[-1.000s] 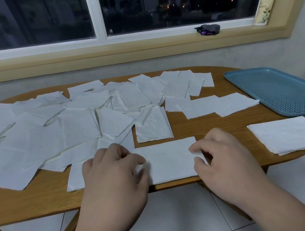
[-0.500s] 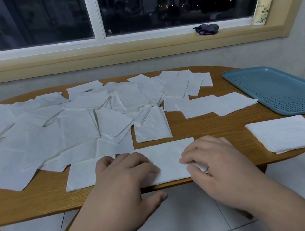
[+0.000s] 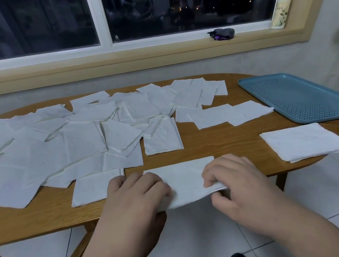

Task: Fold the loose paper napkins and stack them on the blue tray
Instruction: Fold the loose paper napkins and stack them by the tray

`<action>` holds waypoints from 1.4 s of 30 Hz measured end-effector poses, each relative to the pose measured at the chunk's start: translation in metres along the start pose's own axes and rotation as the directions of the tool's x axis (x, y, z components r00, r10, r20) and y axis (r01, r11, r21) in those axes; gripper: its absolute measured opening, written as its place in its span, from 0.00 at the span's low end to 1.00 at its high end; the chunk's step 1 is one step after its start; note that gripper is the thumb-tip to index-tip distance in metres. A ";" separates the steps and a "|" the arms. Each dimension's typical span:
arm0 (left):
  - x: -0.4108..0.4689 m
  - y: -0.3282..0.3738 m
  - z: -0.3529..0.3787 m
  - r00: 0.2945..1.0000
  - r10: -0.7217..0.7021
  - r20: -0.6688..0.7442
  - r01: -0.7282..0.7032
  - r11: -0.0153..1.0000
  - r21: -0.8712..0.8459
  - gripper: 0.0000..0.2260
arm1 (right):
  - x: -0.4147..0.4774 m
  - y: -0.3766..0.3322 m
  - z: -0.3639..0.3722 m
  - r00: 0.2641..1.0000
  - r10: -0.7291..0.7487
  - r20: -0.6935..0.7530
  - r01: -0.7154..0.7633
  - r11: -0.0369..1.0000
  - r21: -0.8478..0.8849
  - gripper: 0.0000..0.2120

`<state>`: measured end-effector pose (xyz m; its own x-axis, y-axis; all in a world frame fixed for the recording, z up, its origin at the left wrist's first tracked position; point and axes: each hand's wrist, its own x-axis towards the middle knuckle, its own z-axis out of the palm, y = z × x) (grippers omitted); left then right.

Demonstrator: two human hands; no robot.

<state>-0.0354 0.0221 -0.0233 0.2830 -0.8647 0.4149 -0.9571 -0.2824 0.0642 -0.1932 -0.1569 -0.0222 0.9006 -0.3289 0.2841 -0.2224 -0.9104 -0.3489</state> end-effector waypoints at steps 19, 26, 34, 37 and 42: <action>0.082 0.135 -0.019 0.933 -0.317 0.171 0.323 0.530 -0.784 0.06 | -0.086 0.052 -0.079 0.790 0.525 -0.316 -0.090 0.609 0.788 0.28; 0.135 0.171 0.003 0.899 -0.295 0.325 0.417 0.341 -0.843 0.17 | -0.088 0.100 -0.101 0.705 0.559 -0.436 -0.259 0.775 0.576 0.18; 0.167 0.182 0.031 0.920 -0.297 0.257 0.380 0.510 -0.772 0.11 | -0.055 0.163 -0.120 0.684 0.684 -0.251 -0.426 0.655 0.624 0.13; 0.174 0.181 0.038 0.901 -0.326 0.285 0.427 0.564 -0.706 0.07 | -0.047 0.174 -0.120 0.676 0.699 -0.235 -0.454 0.645 0.615 0.12; 0.180 0.181 0.049 0.897 -0.327 0.298 0.442 0.648 -0.620 0.07 | -0.040 0.183 -0.115 0.669 0.704 -0.239 -0.536 0.680 0.500 0.13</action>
<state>-0.1548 -0.2048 0.0190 0.5850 -0.8070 0.0805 -0.5336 -0.3082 0.7876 -0.3127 -0.3387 0.0051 0.3571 -0.9207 0.1578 -0.4472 -0.3168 -0.8365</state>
